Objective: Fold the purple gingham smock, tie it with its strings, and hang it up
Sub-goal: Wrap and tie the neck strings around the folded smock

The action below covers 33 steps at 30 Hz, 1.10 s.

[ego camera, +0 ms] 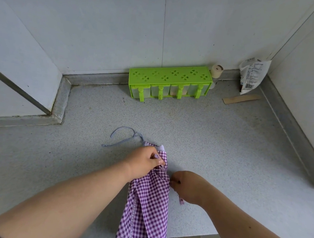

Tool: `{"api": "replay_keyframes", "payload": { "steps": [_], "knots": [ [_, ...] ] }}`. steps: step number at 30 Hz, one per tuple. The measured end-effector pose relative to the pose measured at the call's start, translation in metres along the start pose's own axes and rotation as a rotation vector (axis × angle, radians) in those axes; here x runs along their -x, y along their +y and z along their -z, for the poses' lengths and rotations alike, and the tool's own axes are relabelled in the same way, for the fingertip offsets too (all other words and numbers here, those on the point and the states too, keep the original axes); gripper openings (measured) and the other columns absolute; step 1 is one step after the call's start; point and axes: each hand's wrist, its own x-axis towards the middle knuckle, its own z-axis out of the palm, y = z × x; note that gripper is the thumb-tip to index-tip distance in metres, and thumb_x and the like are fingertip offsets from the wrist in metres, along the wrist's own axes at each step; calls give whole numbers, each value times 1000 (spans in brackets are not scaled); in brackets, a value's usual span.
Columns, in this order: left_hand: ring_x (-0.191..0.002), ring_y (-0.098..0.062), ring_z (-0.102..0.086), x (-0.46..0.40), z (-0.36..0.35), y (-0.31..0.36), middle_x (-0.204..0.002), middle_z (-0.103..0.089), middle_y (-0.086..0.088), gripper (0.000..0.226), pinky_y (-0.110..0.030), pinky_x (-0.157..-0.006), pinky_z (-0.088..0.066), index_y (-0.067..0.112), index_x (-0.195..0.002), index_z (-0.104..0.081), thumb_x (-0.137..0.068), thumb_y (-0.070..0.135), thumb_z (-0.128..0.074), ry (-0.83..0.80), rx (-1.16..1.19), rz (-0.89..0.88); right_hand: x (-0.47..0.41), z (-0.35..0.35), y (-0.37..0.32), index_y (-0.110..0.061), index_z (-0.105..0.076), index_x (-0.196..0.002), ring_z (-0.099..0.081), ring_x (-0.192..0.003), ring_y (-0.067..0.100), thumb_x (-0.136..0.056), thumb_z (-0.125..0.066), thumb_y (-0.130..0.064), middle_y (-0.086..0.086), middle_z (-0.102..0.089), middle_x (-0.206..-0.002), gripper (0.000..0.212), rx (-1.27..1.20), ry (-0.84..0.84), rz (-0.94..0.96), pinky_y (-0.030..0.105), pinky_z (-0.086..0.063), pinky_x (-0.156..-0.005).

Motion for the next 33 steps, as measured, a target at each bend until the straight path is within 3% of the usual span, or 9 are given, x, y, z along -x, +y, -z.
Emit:
{"api": "replay_keyframes", "payload": {
  "steps": [5,7,9,11,14,17,22,26,33],
  "knots": [
    [-75,-4,-59,5,-12,-1,-83,-64,14,14,-27,-64,-43,26,-96,-62,-107,35,-62,5,28,10,5,-2,1,-38,-56,-141,-74,-84,9,-109,-41,-37,-9,-73,-97,35,28,-78,-2,29,-47,-91],
    [-80,-6,-63,5,-15,-5,-89,-68,11,14,-29,-70,-49,27,-96,-63,-105,38,-63,13,-5,4,6,1,5,-41,-57,-139,-71,-87,4,-108,-45,-32,-11,-74,-106,34,51,-87,19,31,-46,-99],
    [-93,-8,-71,3,-14,-5,-97,-76,10,10,-33,-89,-57,27,-98,-68,-103,36,-67,4,38,-7,3,-2,12,-44,-67,-118,-61,-80,-4,-107,-49,-28,-18,-72,-102,27,-43,-23,34,22,-44,-87],
    [-100,-6,-73,1,-11,-6,-102,-79,10,9,-38,-100,-57,26,-102,-73,-100,35,-72,-6,71,-22,0,-9,21,-35,-70,-95,-53,-68,3,-106,-52,-28,-11,-66,-80,22,-365,89,-50,23,-44,-71],
    [-102,-4,-72,1,-13,-6,-105,-78,12,12,-36,-104,-55,26,-105,-77,-97,35,-75,-27,40,-37,-5,-19,24,-10,-72,-99,-49,-61,16,-108,-52,-22,3,-57,-68,25,-971,202,-177,33,-42,-62],
    [-101,-1,-69,2,-17,-6,-104,-76,14,8,-29,-100,-54,28,-104,-78,-98,33,-75,-40,-22,-49,-11,-25,15,-2,-71,-103,-49,-60,16,-108,-51,-16,4,-58,-66,24,-1182,209,-170,34,-43,-64],
    [-97,12,-64,3,-15,-6,-102,-74,21,13,-12,-86,-46,31,-111,-79,-101,26,-71,-74,-10,-49,-16,-30,3,-9,-77,-97,-65,-68,12,-102,-63,-14,3,-76,-78,16,-1131,326,-135,27,-54,-72],
    [-101,4,-68,-1,-15,-7,-103,-76,17,11,-22,-98,-52,36,-99,-77,-97,25,-77,-40,34,-40,-23,-33,1,-16,-78,-86,-68,-70,15,-91,-79,-19,2,-78,-79,6,-1028,449,-192,33,-59,-71],
    [-97,-5,-74,-4,-15,-7,-98,-80,9,15,-28,-101,-57,32,-94,-76,-93,18,-82,-40,111,-15,-23,-35,-1,-15,-67,-81,-68,-67,18,-82,-88,-21,-4,-72,-71,21,-972,553,-196,38,-60,-71]
  ]
}}
